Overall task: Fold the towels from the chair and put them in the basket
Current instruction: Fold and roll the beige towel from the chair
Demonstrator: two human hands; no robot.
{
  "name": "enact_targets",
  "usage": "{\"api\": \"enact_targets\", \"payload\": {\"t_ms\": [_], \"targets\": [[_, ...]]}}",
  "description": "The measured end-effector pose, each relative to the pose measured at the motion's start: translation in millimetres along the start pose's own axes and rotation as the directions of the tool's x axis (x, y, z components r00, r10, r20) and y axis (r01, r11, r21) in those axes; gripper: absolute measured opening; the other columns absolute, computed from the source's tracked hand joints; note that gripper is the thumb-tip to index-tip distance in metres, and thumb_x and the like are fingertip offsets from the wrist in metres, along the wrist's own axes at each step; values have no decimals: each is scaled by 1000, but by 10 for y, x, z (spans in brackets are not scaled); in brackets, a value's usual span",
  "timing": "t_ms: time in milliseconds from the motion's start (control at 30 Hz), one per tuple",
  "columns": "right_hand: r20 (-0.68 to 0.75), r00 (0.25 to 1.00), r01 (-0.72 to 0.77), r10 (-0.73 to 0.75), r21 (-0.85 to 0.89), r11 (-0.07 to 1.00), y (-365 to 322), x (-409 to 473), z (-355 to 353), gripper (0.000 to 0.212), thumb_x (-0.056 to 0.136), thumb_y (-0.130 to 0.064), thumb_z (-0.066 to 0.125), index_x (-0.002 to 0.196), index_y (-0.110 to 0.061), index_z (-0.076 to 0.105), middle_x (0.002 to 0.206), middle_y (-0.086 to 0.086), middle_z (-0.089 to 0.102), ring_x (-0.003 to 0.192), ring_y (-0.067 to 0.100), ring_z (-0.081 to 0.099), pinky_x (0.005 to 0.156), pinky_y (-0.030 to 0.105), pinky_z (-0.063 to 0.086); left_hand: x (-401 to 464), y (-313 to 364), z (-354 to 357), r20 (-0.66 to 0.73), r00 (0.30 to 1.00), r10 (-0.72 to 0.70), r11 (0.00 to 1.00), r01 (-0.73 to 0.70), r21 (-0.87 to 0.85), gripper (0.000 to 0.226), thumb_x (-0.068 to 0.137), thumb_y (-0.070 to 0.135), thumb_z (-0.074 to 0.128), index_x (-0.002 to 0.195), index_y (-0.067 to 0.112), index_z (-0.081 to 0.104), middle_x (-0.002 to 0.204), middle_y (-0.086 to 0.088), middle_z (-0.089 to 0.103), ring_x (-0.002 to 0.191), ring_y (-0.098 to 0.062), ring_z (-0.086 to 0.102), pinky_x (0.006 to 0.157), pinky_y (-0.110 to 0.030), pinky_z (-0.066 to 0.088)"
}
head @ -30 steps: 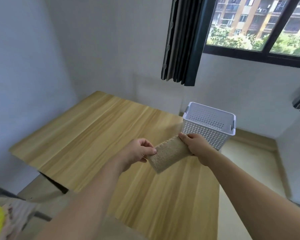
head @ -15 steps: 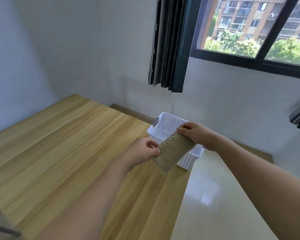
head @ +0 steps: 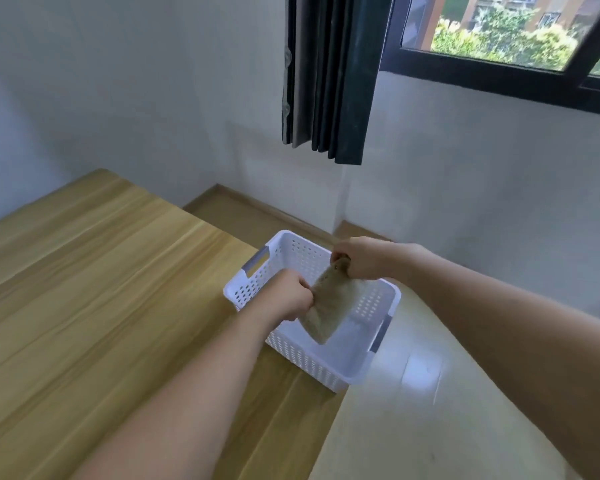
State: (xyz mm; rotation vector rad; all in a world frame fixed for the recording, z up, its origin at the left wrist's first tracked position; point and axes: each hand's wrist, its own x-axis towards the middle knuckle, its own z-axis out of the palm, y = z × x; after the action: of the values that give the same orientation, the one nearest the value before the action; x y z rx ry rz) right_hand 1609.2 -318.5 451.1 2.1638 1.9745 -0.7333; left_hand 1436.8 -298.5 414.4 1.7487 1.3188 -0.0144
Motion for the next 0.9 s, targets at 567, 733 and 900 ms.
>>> {"api": "enact_targets", "payload": {"t_ms": [567,733,900], "targets": [[456,886,51,87,-281,958,605,1146,1466,9,92,-3,48,85,-9,51,72,3,41,59,17,42,66,31,42,1120,-259,1142,345,814,-466,786,202,584,30,91,8,52,118,-2,61,89,-15,58,113,-34,59,83,-37,50],[501,862,70,79,-271,960,598,1196,1539,25,91,0,48,114,-4,56,93,10,50,79,24,50,71,32,44,1237,-362,1243,330,814,-479,740,171,651,35,90,9,51,124,4,52,128,-15,53,118,-33,54,92,-39,46],[519,848,46,108,-274,961,506,1099,1386,30,94,-4,48,123,-7,53,91,6,51,72,20,48,72,29,41,1254,-351,1217,352,793,-497,683,107,723,35,92,16,51,126,8,51,125,-11,51,120,-30,50,91,-35,43]]}}
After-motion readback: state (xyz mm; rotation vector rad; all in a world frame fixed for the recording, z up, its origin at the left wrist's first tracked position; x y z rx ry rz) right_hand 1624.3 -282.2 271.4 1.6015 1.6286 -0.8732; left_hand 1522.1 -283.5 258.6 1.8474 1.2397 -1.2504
